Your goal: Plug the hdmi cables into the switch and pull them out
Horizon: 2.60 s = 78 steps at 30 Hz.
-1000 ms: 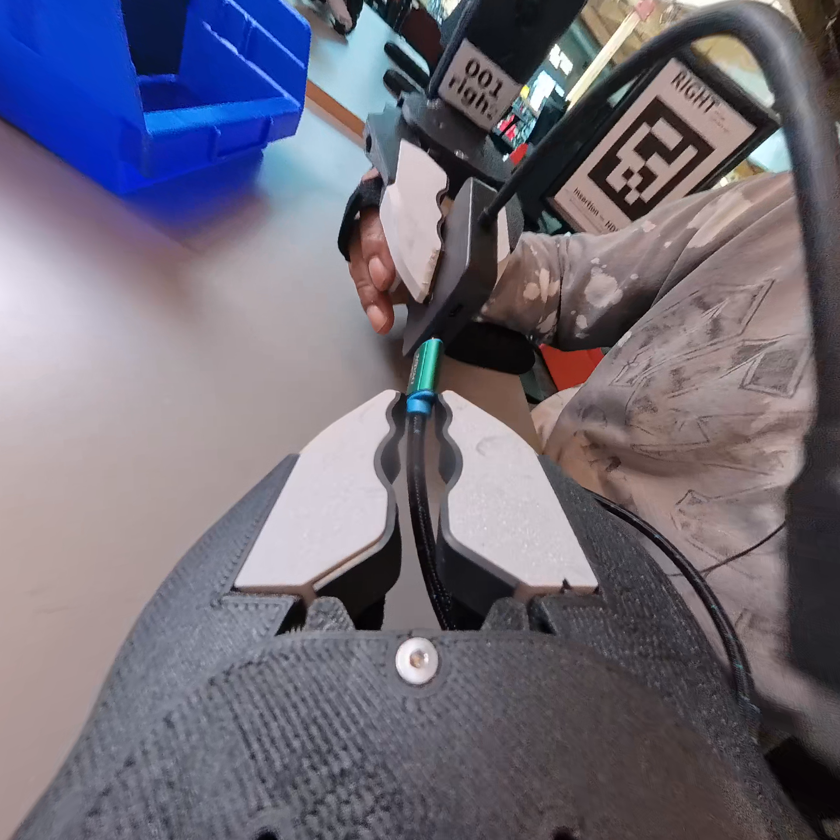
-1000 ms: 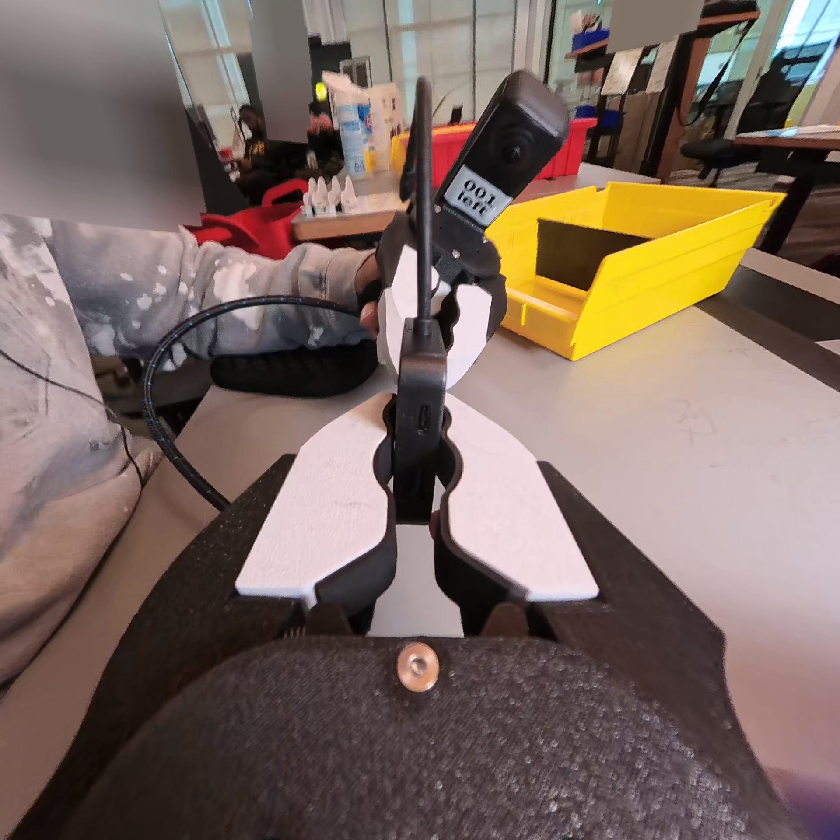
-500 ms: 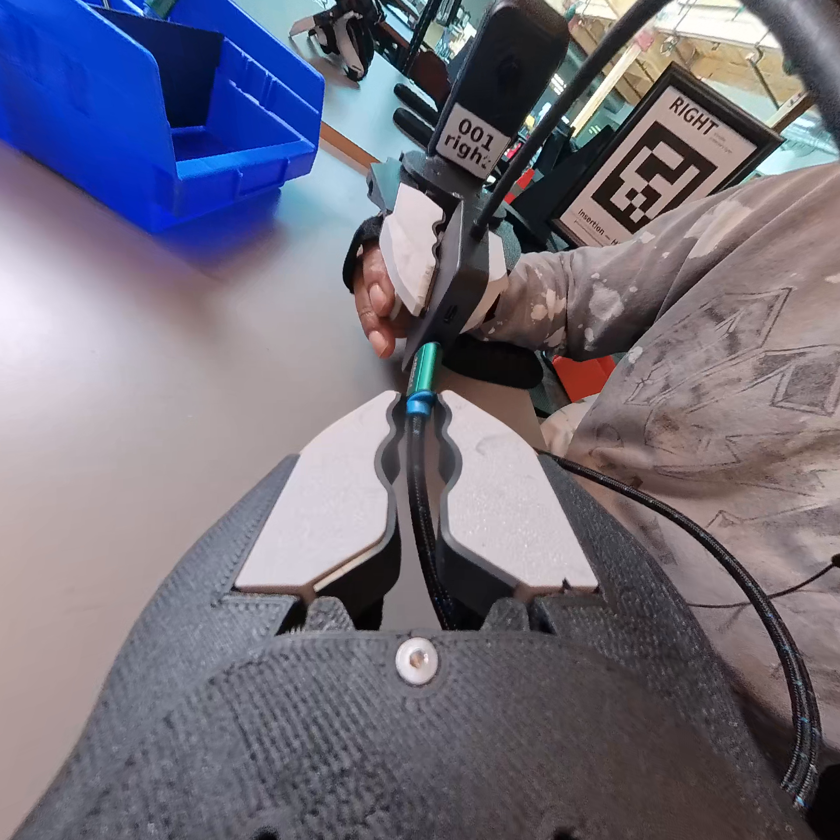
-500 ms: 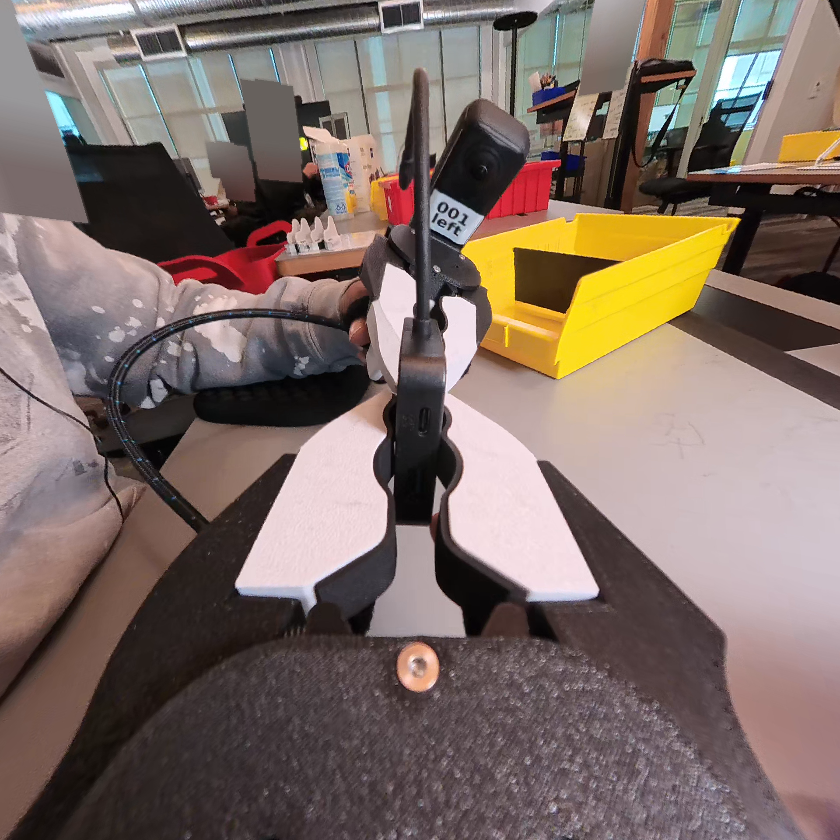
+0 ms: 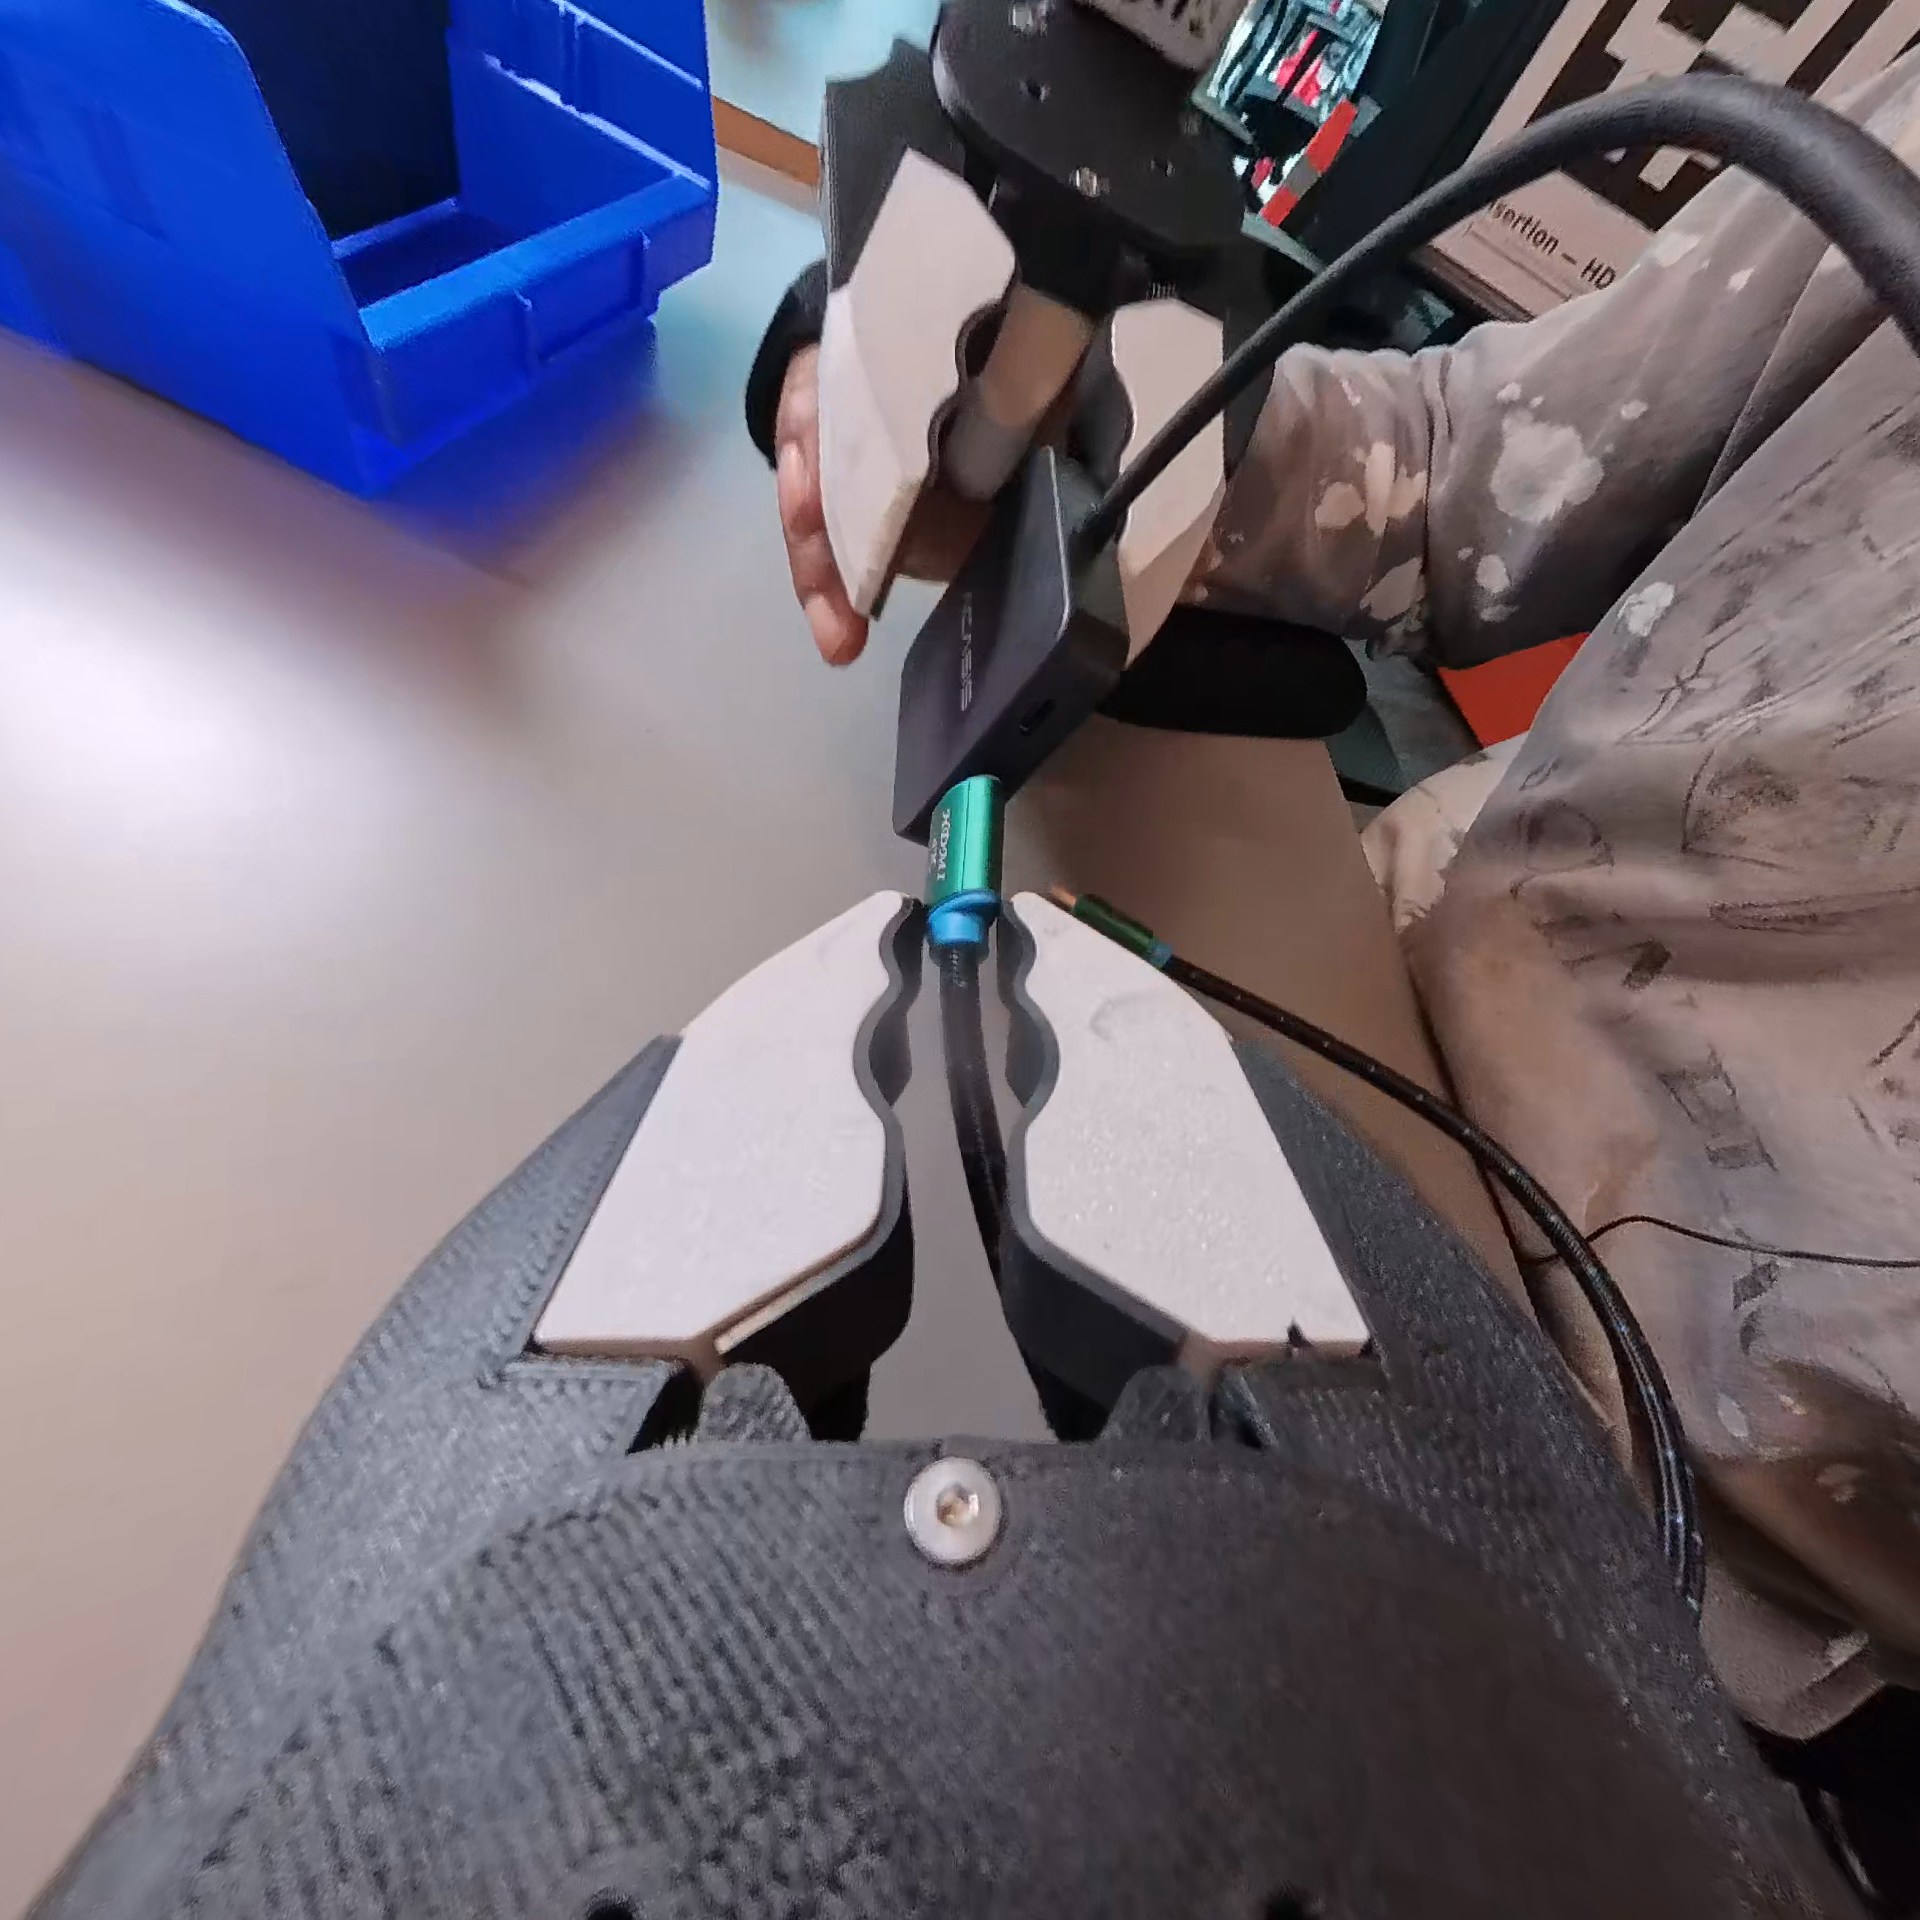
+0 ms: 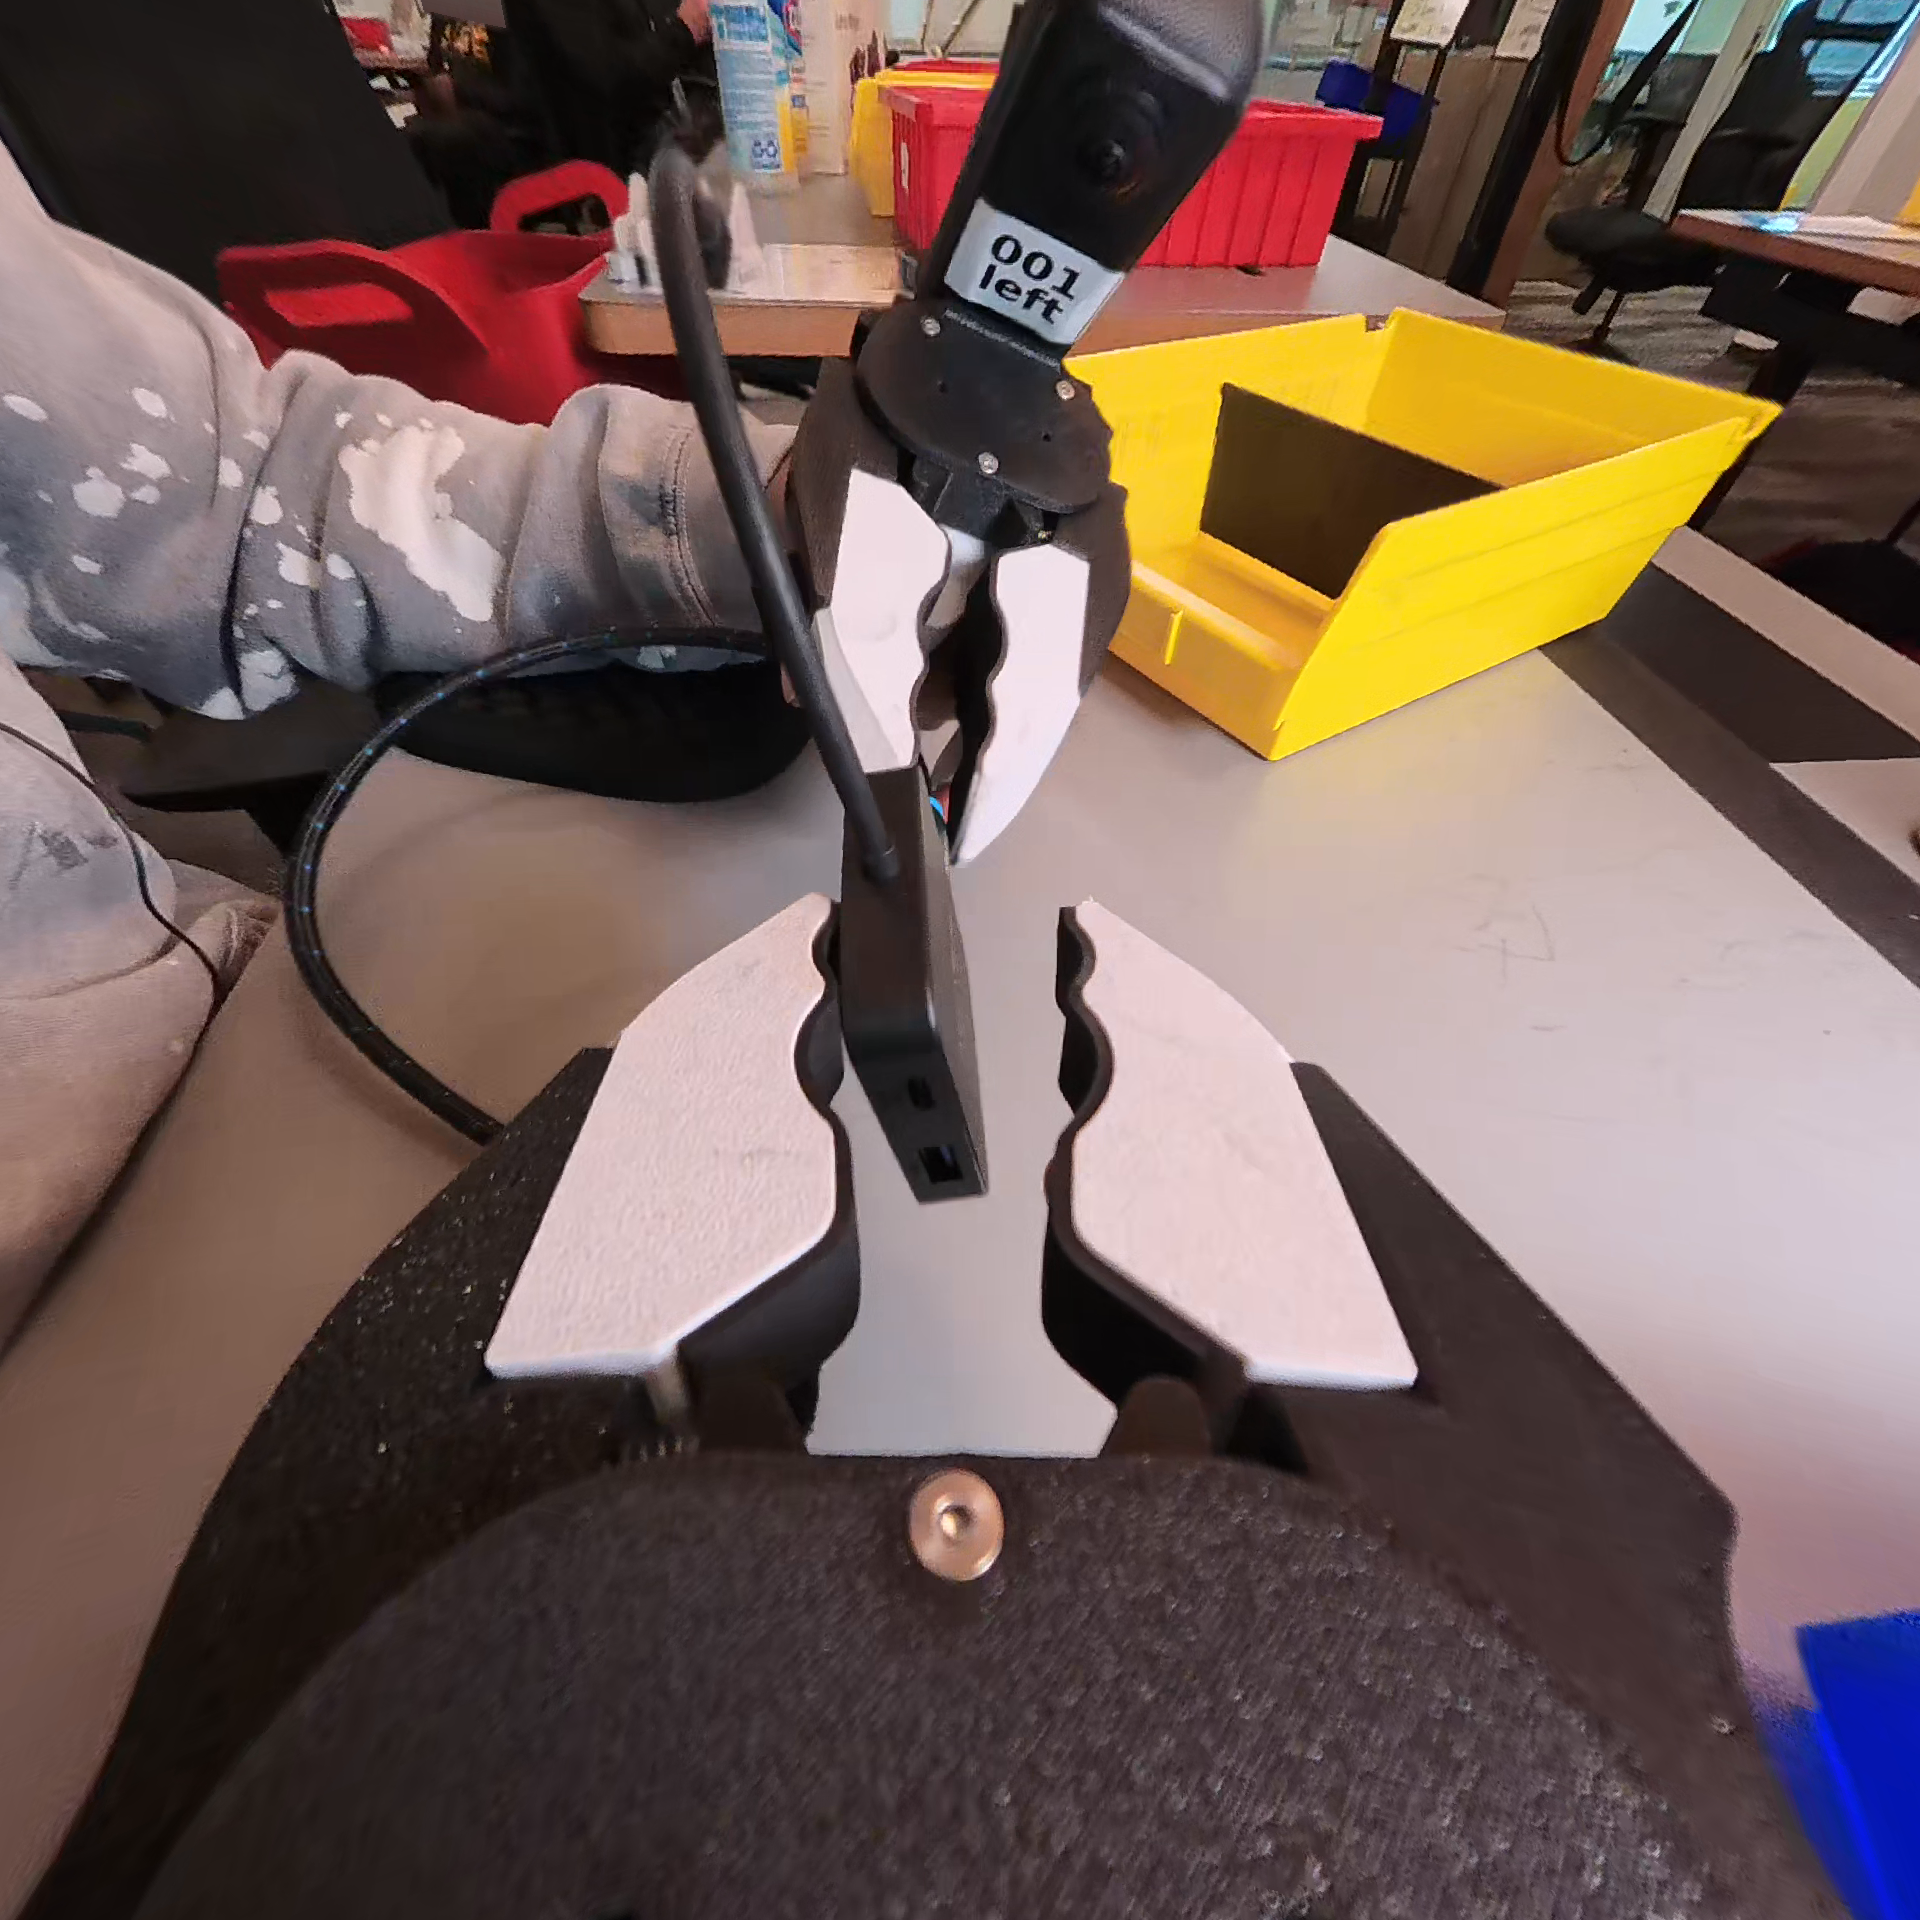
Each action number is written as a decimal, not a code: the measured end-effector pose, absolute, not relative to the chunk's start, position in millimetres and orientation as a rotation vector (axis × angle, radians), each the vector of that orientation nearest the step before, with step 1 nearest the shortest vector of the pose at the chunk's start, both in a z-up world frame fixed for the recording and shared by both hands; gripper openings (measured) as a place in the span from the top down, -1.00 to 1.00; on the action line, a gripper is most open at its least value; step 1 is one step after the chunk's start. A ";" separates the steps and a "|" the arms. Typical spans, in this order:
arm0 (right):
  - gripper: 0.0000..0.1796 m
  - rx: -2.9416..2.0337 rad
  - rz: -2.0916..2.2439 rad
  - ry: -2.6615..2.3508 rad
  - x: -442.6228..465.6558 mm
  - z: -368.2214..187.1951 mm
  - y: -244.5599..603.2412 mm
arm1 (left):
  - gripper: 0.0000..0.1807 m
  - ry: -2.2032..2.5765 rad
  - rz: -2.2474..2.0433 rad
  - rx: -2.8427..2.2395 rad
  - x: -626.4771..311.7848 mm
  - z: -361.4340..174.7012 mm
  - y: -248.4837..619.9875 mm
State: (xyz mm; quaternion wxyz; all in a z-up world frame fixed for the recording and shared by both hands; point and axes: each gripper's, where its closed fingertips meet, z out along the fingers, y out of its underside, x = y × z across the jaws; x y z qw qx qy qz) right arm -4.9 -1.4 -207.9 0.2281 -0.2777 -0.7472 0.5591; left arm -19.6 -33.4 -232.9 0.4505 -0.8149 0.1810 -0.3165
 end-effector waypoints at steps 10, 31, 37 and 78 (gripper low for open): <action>0.85 -0.658 1.457 -2.178 7.0 -216.2 -7.6 | 0.84 0.451 -0.757 -2.033 -20.2 -239.9 -40.8; 0.84 -0.666 0.967 -1.636 23.9 20.2 151.8 | 0.62 -0.043 -0.058 -1.708 -140.0 -181.7 -42.1; 0.85 -0.853 0.643 -1.518 -3.1 44.9 232.6 | 0.60 -0.070 -0.015 -1.702 -127.5 -182.4 -51.2; 0.82 -1.113 -0.147 -2.055 -28.3 -199.6 338.4 | 0.62 -0.094 -0.009 -1.782 -124.5 -211.6 -55.3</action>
